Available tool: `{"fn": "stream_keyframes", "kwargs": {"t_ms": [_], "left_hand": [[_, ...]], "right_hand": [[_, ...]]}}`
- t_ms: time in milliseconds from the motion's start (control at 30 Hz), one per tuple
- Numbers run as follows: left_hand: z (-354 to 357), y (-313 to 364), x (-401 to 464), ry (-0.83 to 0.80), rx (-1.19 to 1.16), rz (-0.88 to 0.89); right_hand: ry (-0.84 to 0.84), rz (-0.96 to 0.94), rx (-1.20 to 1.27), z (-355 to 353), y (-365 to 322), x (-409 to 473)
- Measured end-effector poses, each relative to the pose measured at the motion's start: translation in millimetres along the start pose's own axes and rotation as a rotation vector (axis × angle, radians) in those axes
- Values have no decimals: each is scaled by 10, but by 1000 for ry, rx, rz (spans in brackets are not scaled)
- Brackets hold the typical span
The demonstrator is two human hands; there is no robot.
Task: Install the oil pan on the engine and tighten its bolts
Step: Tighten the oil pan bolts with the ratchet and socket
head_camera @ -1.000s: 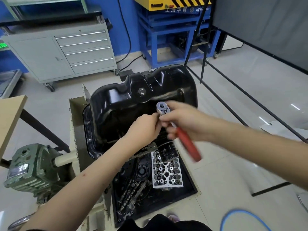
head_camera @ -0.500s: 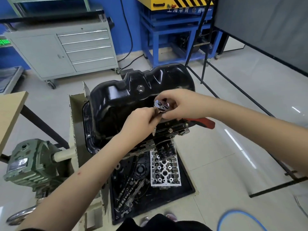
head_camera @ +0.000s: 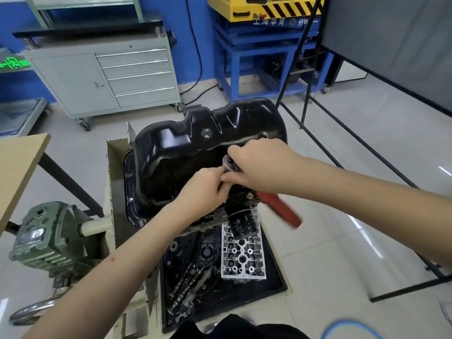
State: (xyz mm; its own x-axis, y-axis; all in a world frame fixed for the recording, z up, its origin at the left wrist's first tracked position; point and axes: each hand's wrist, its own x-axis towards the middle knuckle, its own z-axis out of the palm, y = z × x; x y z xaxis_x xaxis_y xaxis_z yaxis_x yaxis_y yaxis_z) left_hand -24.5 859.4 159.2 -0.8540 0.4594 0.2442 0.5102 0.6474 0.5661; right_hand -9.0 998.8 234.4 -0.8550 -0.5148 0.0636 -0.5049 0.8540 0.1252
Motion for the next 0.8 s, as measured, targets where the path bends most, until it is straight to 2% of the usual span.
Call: {"fn": "stream_keyframes", "kwargs": {"t_ms": [133, 200, 300, 367, 433, 500, 600, 667, 800], "left_hand": [[-44, -28, -13, -112, 50, 15], [-56, -40, -23, -155, 68, -4], [-65, -35, -22, -101, 40, -16], [-43, -12, -16, -115, 78, -16], [-15, 4, -4, -119, 77, -29], [-32, 14, 13, -119, 61, -24], [-64, 12, 37, -203, 110, -8], [-57, 10, 31, -201, 107, -34], [-26, 34, 3, -162, 72, -38]], "right_hand": [[-73, -238, -75, -76, 145, 47], [-56, -294, -134, -98, 169, 52], [-13, -154, -162, -71, 76, 36], [-20, -28, -86, -50, 6, 31], [-22, -22, -50, -41, 15, 35], [-40, -140, -80, -51, 91, 42], [-90, -327, -162, -98, 195, 55], [-59, -281, -164, -101, 194, 64], [-74, -57, -84, -70, 88, 58]]}}
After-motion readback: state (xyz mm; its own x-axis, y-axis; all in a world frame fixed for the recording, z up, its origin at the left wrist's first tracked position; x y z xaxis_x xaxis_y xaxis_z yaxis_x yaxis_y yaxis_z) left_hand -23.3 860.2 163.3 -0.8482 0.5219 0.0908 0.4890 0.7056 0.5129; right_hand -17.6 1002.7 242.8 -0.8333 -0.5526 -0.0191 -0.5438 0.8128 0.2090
